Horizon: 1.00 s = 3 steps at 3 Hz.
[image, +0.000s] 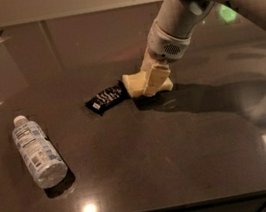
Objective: Move sponge near rxbar chocolate
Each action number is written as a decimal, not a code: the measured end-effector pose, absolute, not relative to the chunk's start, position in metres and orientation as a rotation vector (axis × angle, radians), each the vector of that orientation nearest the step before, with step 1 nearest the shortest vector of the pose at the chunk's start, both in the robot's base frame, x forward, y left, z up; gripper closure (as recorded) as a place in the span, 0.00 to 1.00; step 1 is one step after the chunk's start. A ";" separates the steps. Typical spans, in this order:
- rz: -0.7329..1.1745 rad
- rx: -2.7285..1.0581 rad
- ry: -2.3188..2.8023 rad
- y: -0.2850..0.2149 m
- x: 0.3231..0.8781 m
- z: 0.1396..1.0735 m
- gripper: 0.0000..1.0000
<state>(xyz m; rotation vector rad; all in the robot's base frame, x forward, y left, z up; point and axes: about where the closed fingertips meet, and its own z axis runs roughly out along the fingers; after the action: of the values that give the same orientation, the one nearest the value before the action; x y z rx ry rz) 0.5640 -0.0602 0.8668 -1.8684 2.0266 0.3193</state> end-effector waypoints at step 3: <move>0.320 -1.875 2.026 -0.059 0.563 0.865 0.00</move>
Offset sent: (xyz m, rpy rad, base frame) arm -0.0008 -0.0005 -0.0004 -0.0024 -0.0002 0.0003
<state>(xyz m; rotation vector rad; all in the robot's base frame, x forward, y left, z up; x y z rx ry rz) 0.5629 -0.0585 0.8646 -1.8751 2.0260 0.3196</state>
